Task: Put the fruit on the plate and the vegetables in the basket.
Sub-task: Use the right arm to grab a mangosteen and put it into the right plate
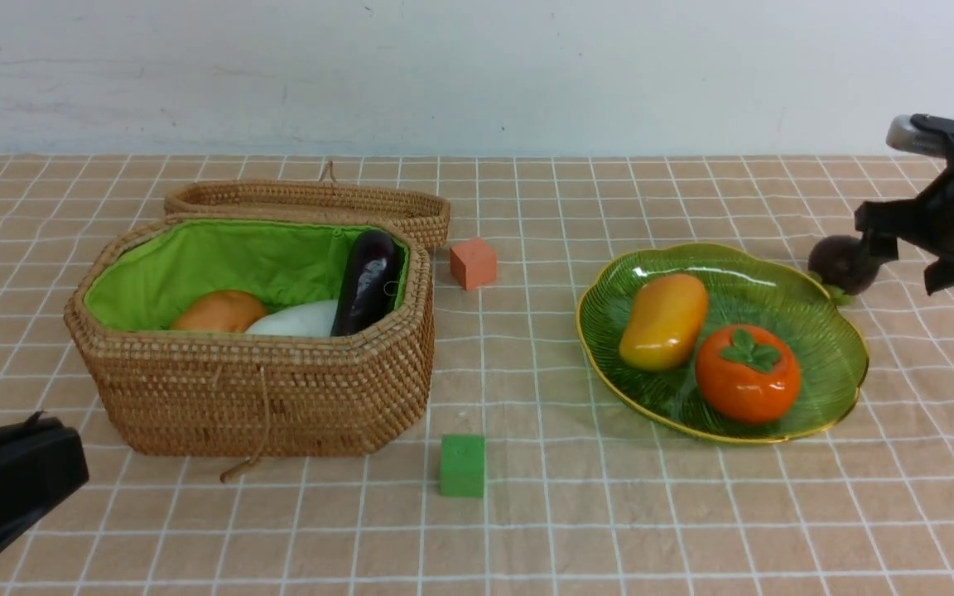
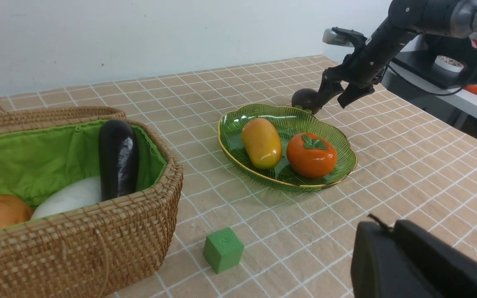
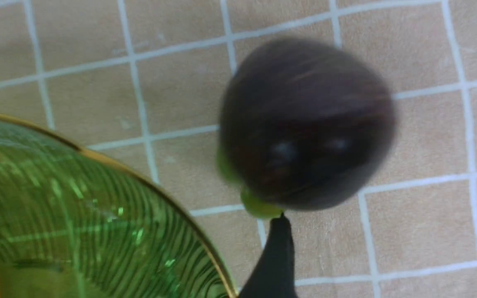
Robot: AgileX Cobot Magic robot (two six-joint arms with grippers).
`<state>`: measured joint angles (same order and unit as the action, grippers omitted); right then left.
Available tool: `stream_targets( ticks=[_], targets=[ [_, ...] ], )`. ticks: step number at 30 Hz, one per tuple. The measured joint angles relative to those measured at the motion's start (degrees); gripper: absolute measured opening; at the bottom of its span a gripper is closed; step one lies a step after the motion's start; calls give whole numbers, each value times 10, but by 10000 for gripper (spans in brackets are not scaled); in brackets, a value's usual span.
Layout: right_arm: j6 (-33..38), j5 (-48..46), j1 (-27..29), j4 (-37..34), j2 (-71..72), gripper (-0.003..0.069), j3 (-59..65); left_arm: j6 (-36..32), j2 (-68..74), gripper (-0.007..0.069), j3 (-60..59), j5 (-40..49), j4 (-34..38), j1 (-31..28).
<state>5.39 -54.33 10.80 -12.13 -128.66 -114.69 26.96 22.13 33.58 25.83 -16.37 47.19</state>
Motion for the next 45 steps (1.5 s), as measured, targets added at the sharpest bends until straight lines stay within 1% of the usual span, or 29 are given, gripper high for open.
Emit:
stream_targets(
  ticks=[2,5,10,12,13,15,21,29,39,45],
  targets=[
    [-1,-3,0,0,8,621,-11,0,0,39,0,1,0,0],
    [-2,13,0,-20,13,616,-26,0,0,39,0,4,0,0],
    [16,75,0,-98,-9,613,-27,0,0,39,0,5,-1,0],
    [24,90,0,-111,-16,613,-27,0,0,39,0,5,-1,0],
    [37,108,0,-131,-29,612,-27,0,0,39,0,5,-1,0],
    [51,112,0,-141,-40,613,-27,0,0,39,0,5,-1,0],
    [73,110,-11,-129,-61,613,-27,0,0,39,0,6,-1,0],
    [78,125,-34,-66,-66,607,-28,0,0,39,0,7,0,0],
    [78,164,-35,-63,-91,608,-35,0,0,39,0,4,0,0],
    [78,169,-35,-64,-94,598,-37,0,1,42,0,4,0,0]
  ],
)
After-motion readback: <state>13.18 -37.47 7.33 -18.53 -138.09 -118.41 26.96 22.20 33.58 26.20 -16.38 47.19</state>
